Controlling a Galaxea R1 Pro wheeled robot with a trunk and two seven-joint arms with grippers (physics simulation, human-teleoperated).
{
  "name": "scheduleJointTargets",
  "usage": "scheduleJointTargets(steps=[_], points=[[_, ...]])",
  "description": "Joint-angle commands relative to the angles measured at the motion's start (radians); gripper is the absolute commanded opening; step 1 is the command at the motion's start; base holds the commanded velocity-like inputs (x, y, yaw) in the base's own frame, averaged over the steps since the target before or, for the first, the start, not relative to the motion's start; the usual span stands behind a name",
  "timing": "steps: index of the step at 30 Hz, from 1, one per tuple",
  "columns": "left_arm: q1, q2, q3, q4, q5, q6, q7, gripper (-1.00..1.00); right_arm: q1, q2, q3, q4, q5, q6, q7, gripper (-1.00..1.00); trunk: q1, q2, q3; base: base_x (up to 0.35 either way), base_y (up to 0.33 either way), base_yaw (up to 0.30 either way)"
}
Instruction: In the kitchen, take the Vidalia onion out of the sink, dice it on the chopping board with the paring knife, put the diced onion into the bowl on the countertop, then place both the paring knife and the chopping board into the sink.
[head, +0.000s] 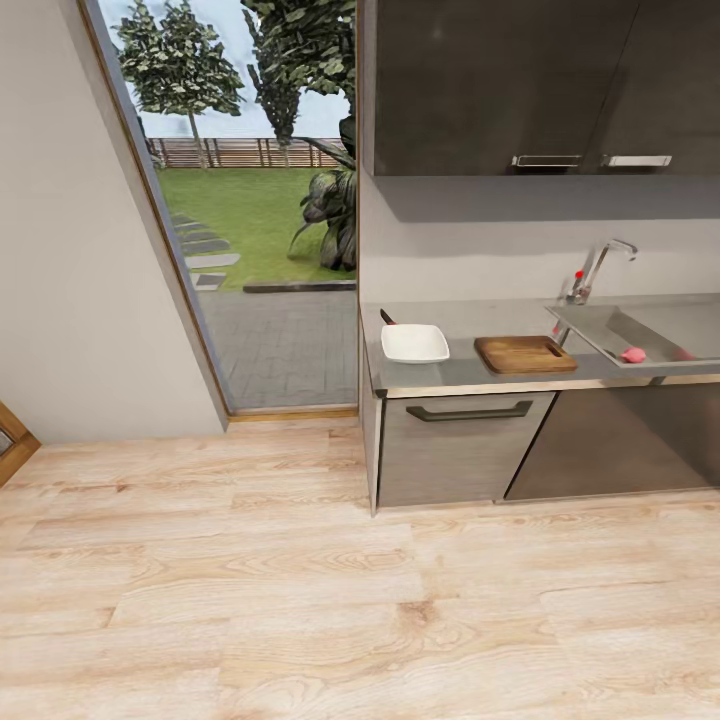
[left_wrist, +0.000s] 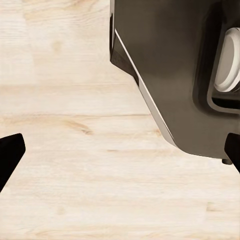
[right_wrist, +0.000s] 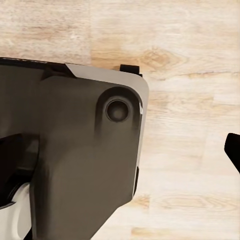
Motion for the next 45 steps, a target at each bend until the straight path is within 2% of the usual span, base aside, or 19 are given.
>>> scheduleJointTargets(steps=[1, 31, 36, 39, 45], points=[[0.001, 0.000, 0.000, -0.002, 0.005, -0.001, -0.001, 1.00, -0.001, 0.000, -0.009, 0.001, 0.008, -0.003, 0.003, 1.00, 0.001, -0.002, -0.002, 0.000, 0.000, 0.000], [0.001, 0.000, 0.000, -0.002, 0.005, -0.001, -0.001, 1.00, -0.001, -0.005, -0.011, -0.001, 0.009, -0.011, 0.003, 1.00, 0.001, -0.002, -0.002, 0.000, 0.000, 0.000], [0.001, 0.000, 0.000, -0.002, 0.005, -0.001, -0.001, 1.00, -0.001, -0.004, -0.012, -0.017, 0.009, -0.043, 0.000, 1.00, 0.001, -0.002, -0.002, 0.000, 0.000, 0.000], [0.001, 0.000, 0.000, -0.002, 0.005, -0.001, -0.001, 1.00, -0.001, 0.000, -0.012, -0.049, 0.009, -0.083, -0.043, 1.00, 0.001, -0.002, -0.002, 0.000, 0.000, 0.000], [0.001, 0.000, 0.000, -0.002, 0.005, -0.001, -0.001, 1.00, -0.001, 0.006, -0.012, -0.077, 0.009, -0.124, -0.060, 1.00, 0.001, -0.002, -0.002, 0.000, 0.000, 0.000]])
